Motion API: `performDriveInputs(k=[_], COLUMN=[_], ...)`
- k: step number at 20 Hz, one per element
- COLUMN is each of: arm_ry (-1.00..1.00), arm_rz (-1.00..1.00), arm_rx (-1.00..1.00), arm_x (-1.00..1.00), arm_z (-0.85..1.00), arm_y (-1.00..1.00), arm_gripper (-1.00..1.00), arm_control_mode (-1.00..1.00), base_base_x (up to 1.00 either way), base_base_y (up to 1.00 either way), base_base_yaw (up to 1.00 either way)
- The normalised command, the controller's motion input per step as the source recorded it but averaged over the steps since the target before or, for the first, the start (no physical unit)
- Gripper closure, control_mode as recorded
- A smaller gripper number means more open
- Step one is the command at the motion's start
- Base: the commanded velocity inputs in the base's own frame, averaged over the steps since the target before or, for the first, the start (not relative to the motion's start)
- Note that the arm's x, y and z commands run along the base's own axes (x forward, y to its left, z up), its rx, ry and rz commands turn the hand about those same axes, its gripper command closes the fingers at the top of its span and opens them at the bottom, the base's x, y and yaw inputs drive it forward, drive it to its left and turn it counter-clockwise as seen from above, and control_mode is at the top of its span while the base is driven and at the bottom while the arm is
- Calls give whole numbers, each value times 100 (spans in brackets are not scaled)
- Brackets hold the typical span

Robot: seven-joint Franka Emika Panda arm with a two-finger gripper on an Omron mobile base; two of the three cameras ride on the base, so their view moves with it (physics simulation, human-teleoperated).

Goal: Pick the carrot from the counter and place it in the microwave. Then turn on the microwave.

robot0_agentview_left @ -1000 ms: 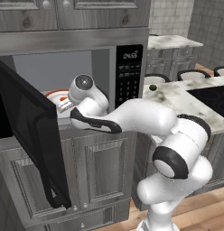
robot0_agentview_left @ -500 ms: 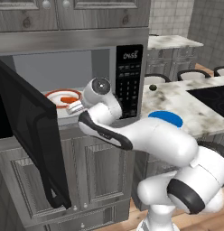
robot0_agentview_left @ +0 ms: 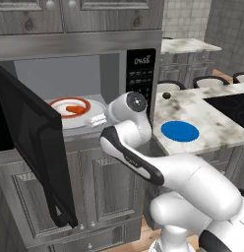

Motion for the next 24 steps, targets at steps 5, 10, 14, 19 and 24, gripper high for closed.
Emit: performDriveInputs(k=[5,10,14,19,24], arm_ry=[-6,-8,-7,-3,-1], arm_rz=[0,0,0,0,0], arm_rx=[5,3,1,0,0], arm_x=[-49,-49,-43,-30,-30], arm_z=[0,1,5,5,4], arm_y=[-25,-24,-27,-21,-11], arm_gripper=[-100,-100,-100,-100,100], arm_control_mode=[-100,-100,-100,-100,-100], base_base_x=[0,0,0,0,0], base_base_y=[0,0,0,0,0], base_base_yaw=[0,0,0,0,0])
